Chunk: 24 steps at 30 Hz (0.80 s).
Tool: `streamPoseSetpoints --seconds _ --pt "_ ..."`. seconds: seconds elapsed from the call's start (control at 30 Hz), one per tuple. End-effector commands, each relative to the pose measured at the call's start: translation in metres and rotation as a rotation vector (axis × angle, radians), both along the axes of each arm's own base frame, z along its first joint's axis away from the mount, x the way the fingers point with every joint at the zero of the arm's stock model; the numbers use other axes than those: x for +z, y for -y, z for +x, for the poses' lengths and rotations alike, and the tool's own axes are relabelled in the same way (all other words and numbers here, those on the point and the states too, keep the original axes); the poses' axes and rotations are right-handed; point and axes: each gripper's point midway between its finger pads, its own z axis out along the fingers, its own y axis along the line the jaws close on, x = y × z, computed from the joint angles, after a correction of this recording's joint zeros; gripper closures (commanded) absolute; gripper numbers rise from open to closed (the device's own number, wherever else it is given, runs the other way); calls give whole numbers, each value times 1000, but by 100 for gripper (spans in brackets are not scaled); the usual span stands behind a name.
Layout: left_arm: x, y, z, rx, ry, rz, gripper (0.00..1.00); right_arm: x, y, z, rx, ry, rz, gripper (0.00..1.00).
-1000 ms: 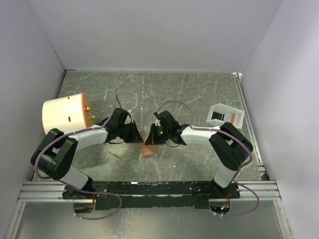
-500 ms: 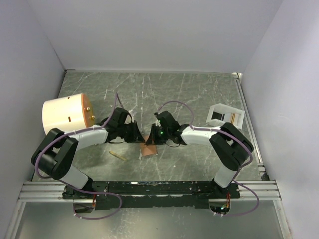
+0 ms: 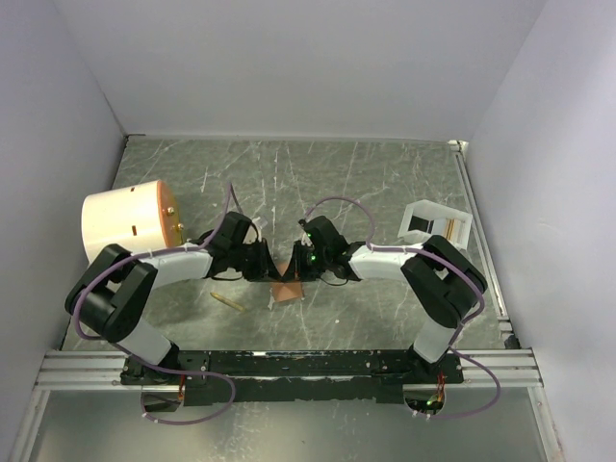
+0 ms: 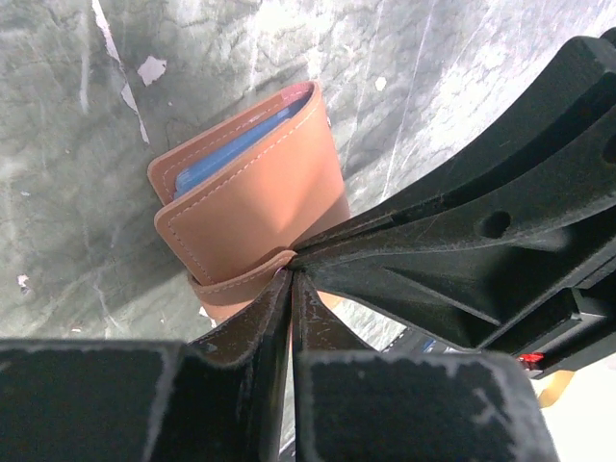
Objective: Put the credit cards into the card holder
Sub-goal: Close the card holder at the center of the board.
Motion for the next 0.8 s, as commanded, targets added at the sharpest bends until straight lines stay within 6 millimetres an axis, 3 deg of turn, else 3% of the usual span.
streamPoseSetpoints --seconds 0.0,0.37,0.67,0.77 --pt "-5 -5 0 3 29 74 85 -23 15 -6 -13 -26 -74 100" --pt "-14 -18 0 38 22 186 87 -23 15 -6 -4 -21 -80 100" --pt "27 -2 9 59 63 76 86 -22 15 -8 0 -23 -73 100" --pt "31 -3 14 72 80 87 86 -23 16 -9 0 -23 -71 100"
